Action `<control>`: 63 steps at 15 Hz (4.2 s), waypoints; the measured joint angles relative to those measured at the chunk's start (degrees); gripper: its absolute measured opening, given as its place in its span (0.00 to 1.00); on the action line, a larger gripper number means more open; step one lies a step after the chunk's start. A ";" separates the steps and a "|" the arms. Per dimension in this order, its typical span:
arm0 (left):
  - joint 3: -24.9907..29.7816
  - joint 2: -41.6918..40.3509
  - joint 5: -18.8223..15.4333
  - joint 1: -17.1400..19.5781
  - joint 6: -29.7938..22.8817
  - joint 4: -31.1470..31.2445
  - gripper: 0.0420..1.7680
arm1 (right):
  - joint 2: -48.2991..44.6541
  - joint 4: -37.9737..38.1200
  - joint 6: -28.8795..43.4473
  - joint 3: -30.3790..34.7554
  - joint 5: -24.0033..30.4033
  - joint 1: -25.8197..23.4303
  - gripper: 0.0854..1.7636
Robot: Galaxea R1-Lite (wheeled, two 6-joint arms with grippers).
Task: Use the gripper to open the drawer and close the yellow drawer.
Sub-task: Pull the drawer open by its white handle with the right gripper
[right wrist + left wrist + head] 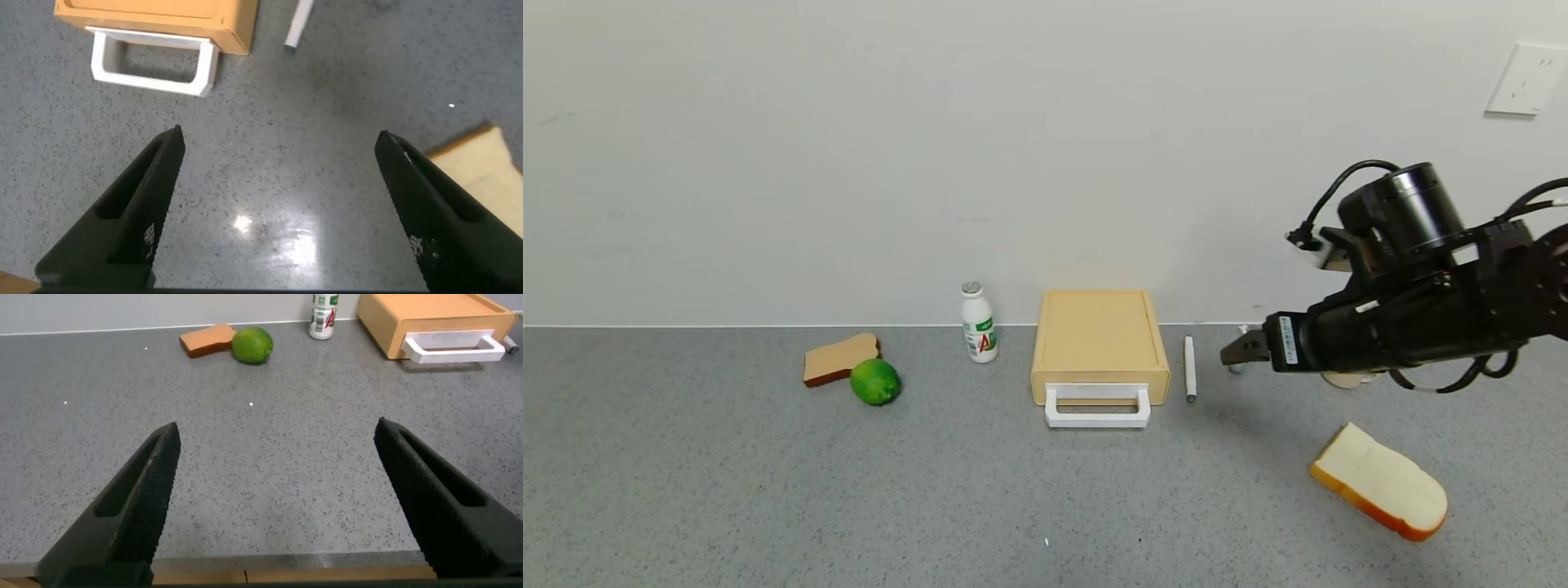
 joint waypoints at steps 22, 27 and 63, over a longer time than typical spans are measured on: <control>0.00 0.00 0.02 0.00 0.00 0.00 0.97 | 24.78 4.71 -26.86 -27.65 15.92 8.33 0.65; 0.00 0.00 0.00 0.00 -0.05 0.00 0.97 | 29.26 4.16 -28.11 -30.87 24.00 7.67 0.07; 0.00 0.00 0.02 -0.09 -0.10 -0.02 0.97 | 41.70 -3.23 -18.43 -35.28 19.10 8.74 0.02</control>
